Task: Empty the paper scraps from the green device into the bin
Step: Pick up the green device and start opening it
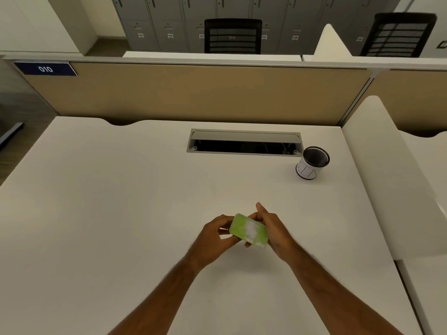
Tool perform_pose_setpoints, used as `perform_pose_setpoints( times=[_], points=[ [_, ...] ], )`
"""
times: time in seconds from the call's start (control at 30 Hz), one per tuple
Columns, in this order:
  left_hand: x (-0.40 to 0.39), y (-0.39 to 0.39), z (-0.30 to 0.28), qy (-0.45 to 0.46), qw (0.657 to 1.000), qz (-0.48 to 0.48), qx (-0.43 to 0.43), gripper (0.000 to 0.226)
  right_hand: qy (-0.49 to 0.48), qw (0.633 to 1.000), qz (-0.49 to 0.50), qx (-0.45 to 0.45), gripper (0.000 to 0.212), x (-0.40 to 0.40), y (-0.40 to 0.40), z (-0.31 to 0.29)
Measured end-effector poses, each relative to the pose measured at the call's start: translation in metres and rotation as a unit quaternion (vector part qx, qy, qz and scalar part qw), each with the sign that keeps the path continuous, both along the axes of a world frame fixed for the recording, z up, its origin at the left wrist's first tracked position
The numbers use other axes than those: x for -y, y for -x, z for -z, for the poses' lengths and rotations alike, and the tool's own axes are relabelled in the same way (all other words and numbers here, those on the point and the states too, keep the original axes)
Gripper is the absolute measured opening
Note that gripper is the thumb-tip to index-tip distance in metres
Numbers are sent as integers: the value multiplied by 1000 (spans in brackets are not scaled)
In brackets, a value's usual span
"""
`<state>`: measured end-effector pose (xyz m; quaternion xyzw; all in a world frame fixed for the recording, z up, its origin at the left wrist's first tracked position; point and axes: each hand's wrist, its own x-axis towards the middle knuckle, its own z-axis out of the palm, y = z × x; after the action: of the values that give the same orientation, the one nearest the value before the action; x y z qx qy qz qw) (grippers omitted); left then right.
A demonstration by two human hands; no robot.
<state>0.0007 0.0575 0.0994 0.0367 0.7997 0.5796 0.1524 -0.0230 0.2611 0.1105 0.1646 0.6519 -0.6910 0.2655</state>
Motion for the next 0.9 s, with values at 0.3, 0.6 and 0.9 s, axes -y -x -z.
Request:
perform_pose_setpoints(
  times=[0.3,0.6,0.9],
  points=[
    [-7,-4,-13,-84,994,-28,58,31,-56,996,19,-64,57,6,5,-20],
    [-5,1,-13,-49,993,-100,45,21,-246,920,-98,-290,51,19,4,-23],
    [-3,2,-14,6,994,-104,28,16,-282,892,-183,-302,67,31,4,-28]
  ],
)
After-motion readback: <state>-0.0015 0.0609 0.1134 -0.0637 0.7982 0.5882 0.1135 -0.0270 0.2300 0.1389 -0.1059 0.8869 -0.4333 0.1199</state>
